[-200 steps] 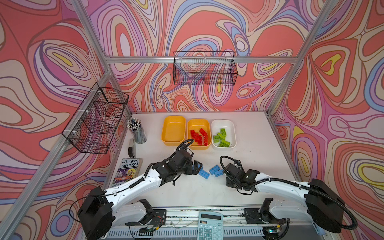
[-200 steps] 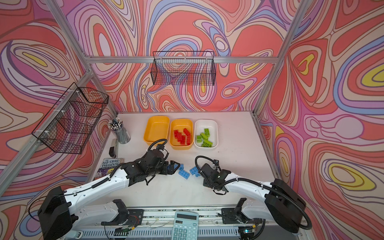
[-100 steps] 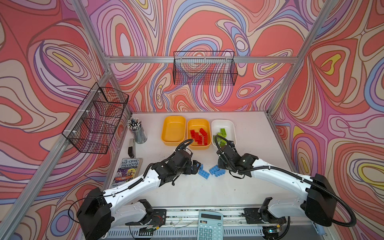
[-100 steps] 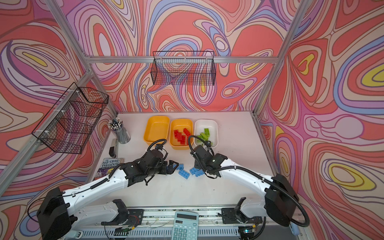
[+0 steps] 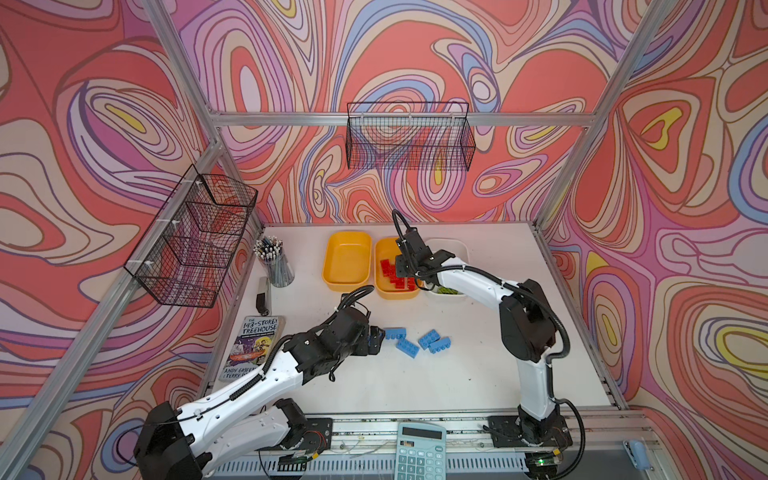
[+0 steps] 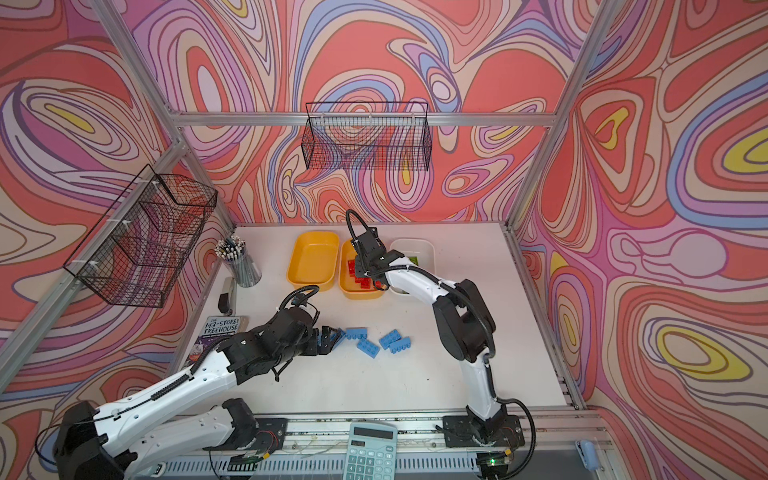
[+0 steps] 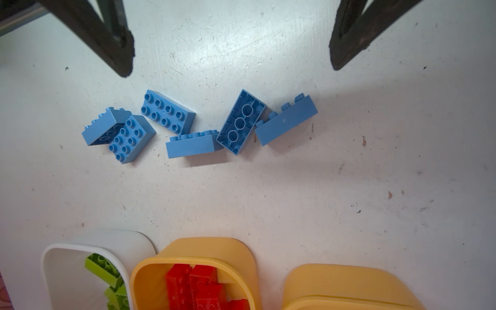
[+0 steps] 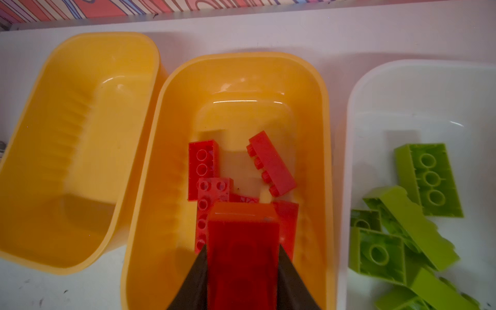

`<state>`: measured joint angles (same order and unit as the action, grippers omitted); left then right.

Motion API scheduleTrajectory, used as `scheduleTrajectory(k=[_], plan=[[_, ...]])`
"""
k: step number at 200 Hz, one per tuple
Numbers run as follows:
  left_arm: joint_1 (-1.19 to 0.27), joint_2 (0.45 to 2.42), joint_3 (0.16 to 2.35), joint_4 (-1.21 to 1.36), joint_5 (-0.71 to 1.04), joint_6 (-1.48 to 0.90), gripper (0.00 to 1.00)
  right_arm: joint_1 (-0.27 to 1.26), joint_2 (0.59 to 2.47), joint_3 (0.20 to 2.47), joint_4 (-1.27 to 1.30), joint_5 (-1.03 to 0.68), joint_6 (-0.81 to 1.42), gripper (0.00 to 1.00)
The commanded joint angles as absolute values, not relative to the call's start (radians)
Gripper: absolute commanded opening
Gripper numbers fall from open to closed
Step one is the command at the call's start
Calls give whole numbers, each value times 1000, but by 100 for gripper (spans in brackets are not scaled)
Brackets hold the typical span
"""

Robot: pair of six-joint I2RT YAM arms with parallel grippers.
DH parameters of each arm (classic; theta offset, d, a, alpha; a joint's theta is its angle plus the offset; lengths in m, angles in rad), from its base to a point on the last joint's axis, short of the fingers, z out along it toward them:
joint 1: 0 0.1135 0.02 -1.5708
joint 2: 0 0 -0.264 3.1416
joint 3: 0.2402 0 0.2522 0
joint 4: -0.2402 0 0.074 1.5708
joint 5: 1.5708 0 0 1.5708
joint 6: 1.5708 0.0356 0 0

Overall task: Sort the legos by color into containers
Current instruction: 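Carry the red brick with the right gripper into the yellow tub with red bricks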

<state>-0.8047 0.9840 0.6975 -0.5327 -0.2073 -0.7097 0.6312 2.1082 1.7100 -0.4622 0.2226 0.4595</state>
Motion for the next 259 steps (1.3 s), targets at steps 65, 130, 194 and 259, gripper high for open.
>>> scheduleTrajectory(k=[65,130,194,259], plan=[[-725,1121,734,-583,-237,-705,100,618,1930,1598,-400,92,395,81],[-604,1240,701,-554,-165,-719,96,619,1509,1172,-364,128,455,84],[-593,1337,694,-532,-191,-723,91,618,1361,1069,-379,161,457,84],[-522,1453,737,-479,-170,-677,88,619,1305,1030,-391,168,456,84]])
